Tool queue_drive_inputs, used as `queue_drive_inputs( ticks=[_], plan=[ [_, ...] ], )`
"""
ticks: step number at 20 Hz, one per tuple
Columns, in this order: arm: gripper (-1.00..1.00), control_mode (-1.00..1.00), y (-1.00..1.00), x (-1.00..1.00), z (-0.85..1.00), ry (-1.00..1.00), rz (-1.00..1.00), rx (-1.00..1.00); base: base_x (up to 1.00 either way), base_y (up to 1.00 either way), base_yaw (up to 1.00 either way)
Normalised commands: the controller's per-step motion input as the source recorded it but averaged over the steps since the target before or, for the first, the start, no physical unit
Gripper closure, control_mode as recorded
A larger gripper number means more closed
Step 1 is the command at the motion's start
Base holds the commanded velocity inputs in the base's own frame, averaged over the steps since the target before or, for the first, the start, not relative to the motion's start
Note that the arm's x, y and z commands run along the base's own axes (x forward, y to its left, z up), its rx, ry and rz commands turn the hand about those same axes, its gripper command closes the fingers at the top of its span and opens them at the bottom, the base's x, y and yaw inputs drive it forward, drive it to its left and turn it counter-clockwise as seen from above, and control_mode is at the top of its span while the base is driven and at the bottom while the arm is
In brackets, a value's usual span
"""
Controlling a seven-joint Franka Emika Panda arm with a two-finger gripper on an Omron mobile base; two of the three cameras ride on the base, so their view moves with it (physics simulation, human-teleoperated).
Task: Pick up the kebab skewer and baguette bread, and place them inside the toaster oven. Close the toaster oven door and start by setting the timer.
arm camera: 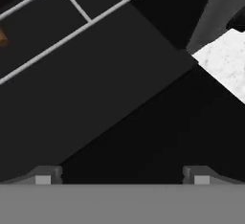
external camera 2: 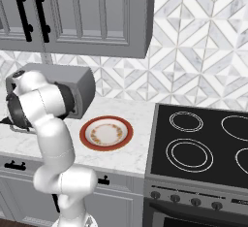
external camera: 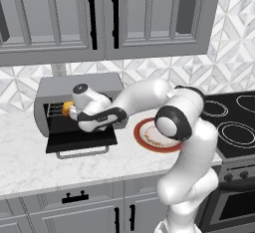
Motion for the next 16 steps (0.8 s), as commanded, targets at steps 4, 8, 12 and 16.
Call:
queue_drive_inputs(
  ticks=[4, 8, 12, 16],
  plan=[
    [-1.00, -1.00, 0.00, -0.94, 0.02, 0.00, 0.00, 0.00, 0.00, 0.00, 0.00],
    [-1.00, -1.00, 0.00, -0.98, 0.00, 0.00, 0.09, 0.00, 0.00, 0.00, 0.00],
    [-1.00, -1.00, 0.00, -0.86, 0.00, 0.00, 0.17, 0.01, 0.00, 0.00, 0.00],
    [-1.00, -1.00, 0.00, -0.44, -0.02, 0.05, 0.18, 0.02, 0.00, 0.00, 0.00]
  ],
)
